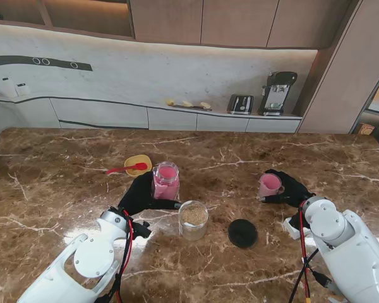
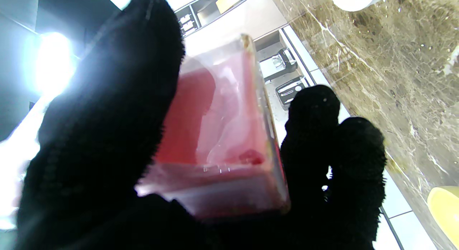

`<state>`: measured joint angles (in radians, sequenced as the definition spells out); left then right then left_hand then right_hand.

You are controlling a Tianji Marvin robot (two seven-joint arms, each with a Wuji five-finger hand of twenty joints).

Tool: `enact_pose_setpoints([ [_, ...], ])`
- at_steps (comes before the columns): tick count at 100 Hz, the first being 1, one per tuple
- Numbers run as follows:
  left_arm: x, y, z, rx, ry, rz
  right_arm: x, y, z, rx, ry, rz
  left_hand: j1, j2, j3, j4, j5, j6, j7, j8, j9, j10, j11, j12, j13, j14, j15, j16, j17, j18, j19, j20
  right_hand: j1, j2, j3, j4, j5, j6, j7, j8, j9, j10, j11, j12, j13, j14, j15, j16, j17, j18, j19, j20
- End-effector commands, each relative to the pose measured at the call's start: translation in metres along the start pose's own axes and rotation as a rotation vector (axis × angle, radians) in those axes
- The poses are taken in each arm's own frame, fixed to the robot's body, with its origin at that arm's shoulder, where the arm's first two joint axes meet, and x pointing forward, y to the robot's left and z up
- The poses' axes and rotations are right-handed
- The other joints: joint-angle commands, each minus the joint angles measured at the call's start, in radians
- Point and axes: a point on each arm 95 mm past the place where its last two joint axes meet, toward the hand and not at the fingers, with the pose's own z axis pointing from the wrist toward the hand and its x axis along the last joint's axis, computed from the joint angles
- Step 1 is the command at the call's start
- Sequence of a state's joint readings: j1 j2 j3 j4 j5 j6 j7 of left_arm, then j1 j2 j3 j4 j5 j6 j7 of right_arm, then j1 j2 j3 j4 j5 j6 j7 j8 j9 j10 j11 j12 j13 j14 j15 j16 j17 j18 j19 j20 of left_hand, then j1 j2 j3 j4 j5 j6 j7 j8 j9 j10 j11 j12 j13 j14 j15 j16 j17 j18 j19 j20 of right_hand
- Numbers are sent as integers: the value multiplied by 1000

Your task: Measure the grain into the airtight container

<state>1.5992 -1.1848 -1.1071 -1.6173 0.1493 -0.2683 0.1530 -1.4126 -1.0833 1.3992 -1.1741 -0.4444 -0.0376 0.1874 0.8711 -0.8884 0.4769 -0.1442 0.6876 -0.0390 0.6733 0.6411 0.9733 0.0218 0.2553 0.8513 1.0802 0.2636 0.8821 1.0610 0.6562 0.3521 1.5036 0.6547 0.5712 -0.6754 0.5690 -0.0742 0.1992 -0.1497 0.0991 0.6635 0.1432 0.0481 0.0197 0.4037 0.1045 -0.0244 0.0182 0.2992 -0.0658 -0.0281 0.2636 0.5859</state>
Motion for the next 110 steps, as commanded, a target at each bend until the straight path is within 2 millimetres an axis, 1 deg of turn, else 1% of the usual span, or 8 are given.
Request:
enact_pose_setpoints([
  [1,0,2,0,-2,-6,-1,-6,-1,-2,11,-21,2,193,500,189,-43,224,-178,238,17,130,-86,110,45,52,-50,31,-5,12,-23,58,-7,30,-29,7,-40,42,-49,39,42,-17,-15,10,13,-29,-19,-12,-17,-7,12,4,16],
  [11,0,3,0,-5,-7,-2,-8,-6,-1,8,-20,25,194,500,188,-43,223,-178,238,16,129,-87,110,45,51,-50,31,-5,10,-23,57,-8,24,-22,-4,-43,87,-85,109,117,-18,-18,11,30,-29,-20,-14,-16,-9,12,6,19],
  [22,-1,5,1,-10,-7,-5,-9,-10,1,5,-19,65,194,502,186,-43,222,-179,237,16,129,-88,109,45,47,-51,29,-6,7,-24,53,-9,16,-17,-11,-46,139,-111,145,142,-19,-21,9,31,-31,-21,-21,-24,-10,13,2,16],
  [50,-2,5,2,-11,-9,-4,-11,-16,6,18,-22,157,195,503,182,-42,220,-180,238,15,128,-88,108,44,45,-52,25,-7,5,-24,50,-11,29,-22,-19,-51,207,-139,192,170,-14,-31,8,27,-30,-24,-27,-54,-5,15,-18,-3],
  [64,-3,4,2,-9,-10,-2,-13,-20,8,24,-27,183,194,503,181,-42,222,-181,239,15,129,-88,108,44,45,-52,24,-7,5,-24,50,-11,49,-37,-9,-54,282,-175,281,216,-7,-40,34,30,-28,-29,-24,-70,1,15,-32,-20],
  [91,-3,5,2,-9,-13,-5,-14,-26,8,30,-44,183,194,505,181,-42,220,-182,238,15,129,-86,109,45,46,-52,23,-9,3,-26,48,-12,58,-38,13,-55,387,-210,370,246,17,-60,80,27,-26,-39,-18,-62,2,9,-25,-16],
  [98,-3,5,2,-10,-13,-4,-13,-26,9,24,-44,183,195,504,180,-42,220,-181,239,15,129,-85,109,46,45,-52,23,-9,3,-27,48,-12,57,-40,40,-60,421,-221,407,243,28,-68,106,15,-28,-44,-10,-42,-3,5,-8,0],
  [110,-3,4,2,-8,-13,-3,-12,-27,11,29,-49,161,195,503,180,-42,219,-180,238,14,128,-83,109,46,44,-52,22,-9,3,-27,48,-13,42,-13,56,-62,465,-230,434,238,43,-81,122,6,-25,-52,-9,-33,-4,-1,1,7],
])
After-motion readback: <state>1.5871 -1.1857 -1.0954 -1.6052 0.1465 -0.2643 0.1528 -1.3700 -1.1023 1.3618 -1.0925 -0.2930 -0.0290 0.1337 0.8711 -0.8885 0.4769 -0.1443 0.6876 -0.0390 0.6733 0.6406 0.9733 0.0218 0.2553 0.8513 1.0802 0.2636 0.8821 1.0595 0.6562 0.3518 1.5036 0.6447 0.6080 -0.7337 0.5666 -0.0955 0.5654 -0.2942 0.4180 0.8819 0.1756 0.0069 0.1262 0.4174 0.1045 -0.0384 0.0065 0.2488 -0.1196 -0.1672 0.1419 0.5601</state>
